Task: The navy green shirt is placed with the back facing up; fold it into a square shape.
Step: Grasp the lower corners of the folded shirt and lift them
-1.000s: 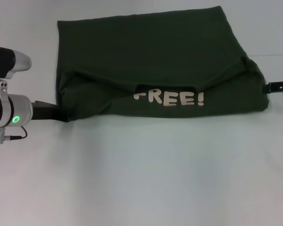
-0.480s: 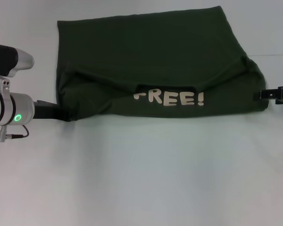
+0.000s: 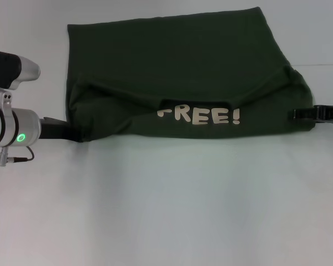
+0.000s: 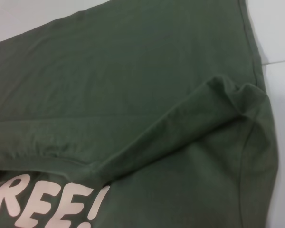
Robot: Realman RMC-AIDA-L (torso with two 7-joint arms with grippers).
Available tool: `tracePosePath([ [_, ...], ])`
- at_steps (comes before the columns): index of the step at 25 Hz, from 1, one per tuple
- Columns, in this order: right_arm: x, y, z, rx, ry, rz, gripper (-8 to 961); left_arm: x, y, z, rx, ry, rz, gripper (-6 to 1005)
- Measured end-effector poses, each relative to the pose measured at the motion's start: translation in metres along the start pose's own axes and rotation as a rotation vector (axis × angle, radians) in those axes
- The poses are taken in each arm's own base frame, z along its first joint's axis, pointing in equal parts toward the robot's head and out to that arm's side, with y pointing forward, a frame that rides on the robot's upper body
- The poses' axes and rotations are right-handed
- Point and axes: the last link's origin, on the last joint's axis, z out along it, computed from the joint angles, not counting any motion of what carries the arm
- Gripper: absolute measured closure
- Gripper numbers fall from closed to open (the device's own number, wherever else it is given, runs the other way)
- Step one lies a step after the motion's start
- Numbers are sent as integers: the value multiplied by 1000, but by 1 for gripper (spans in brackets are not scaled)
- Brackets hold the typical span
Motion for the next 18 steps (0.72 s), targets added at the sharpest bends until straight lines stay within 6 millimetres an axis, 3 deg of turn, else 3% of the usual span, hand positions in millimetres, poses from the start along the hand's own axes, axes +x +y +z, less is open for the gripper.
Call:
tracePosePath([
  [18,4,9,16,24,-19,-19,28,1,0,0,0,1,2,969],
])
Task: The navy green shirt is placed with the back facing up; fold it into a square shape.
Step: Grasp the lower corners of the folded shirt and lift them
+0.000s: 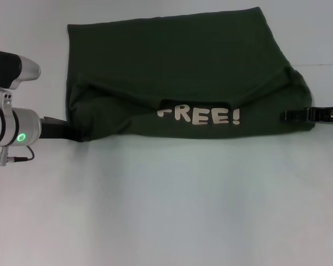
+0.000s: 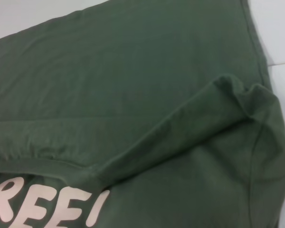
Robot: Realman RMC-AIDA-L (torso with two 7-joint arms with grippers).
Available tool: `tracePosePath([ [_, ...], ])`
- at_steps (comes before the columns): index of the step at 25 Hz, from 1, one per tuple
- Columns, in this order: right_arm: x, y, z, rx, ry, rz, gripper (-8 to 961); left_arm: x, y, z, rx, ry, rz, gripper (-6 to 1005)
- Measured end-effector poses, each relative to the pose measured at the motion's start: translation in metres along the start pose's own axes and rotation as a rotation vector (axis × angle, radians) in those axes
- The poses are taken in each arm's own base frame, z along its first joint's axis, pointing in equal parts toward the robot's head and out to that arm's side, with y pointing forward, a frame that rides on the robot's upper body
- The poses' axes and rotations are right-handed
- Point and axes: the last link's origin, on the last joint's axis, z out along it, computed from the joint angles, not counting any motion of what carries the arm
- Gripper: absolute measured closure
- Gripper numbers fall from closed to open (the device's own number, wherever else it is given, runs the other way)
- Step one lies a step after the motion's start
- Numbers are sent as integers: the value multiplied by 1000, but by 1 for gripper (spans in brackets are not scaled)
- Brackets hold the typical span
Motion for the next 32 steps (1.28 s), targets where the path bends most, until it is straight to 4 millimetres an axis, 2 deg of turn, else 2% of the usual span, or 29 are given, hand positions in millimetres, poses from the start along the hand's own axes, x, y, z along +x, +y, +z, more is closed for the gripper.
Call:
tracePosePath([
  [2,0,1,1,-1,0,-5,28,0,0,0,0,0,0,969],
  [19,2,0,3,11,-2,0,371,1,-1,0,7,3,2,968],
  [24,1,-2,1,13,-2,1,622,2,-1,0,8,5,3,968],
  [27,2,-4,0,16,-1,2,853,2,-2,-1,9,6,3,968],
  [32,3,-7,-2,16,4,2,882,3,-5,-3,10,6,1,968],
])
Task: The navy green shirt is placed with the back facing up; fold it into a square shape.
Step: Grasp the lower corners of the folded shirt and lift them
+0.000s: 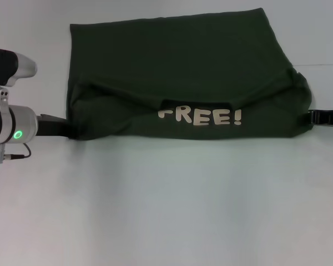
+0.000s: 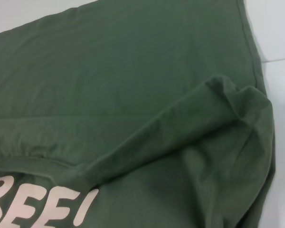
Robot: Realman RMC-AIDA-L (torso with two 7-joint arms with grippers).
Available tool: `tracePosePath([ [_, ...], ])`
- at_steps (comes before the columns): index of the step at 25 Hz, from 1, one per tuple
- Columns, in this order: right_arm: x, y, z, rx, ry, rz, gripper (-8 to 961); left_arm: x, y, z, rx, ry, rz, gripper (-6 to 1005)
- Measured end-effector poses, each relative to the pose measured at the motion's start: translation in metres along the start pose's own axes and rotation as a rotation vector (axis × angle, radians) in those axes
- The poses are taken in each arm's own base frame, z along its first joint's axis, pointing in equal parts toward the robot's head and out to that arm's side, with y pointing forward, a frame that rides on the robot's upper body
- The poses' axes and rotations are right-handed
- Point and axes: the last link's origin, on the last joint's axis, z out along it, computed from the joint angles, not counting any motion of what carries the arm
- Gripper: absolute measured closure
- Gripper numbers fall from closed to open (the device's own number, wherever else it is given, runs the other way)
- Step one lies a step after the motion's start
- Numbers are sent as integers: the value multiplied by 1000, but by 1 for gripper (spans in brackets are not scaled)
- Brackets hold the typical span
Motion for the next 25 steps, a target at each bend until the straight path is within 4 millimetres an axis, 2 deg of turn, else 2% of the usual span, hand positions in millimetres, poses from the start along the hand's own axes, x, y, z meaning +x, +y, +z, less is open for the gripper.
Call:
tracePosePath([
  [13,4,-10,-13,-29,31,-23,881,-8,-11,-13,-32,-30,-14,969],
  [25,6,-10,-19,-64,63,-33,880,-16,-14,-22,-75,-62,-18,969],
])
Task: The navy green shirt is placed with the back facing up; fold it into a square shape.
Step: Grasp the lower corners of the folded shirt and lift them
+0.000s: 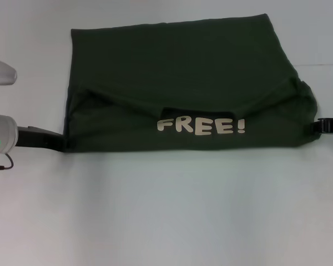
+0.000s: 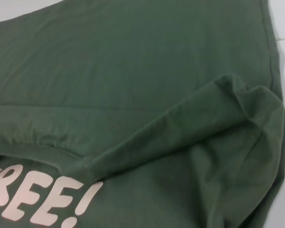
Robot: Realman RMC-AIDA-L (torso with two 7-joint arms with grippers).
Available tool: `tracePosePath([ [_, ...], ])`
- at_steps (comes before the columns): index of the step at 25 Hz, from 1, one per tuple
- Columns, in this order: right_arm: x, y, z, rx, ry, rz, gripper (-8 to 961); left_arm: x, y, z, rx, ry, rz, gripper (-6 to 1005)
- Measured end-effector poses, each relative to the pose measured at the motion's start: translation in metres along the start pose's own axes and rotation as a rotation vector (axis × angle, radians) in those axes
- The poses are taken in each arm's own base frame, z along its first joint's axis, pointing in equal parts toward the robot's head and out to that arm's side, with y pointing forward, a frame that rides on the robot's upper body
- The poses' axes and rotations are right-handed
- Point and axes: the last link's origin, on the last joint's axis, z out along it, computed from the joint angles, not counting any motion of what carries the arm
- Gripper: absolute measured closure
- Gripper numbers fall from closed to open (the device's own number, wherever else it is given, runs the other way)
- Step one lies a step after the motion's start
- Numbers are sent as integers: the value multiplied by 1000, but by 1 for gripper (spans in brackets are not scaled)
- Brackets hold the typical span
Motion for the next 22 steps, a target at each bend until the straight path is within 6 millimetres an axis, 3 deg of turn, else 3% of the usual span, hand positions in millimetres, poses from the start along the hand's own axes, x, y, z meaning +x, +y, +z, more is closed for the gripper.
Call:
tracePosePath([
  [14,7,-7,-11,-18,52,-10,876,-6,-1,-7,-27,-34,10,968],
  [22,11,0,-10,-61,76,-24,874,-7,4,-8,-64,-50,17,968],
])
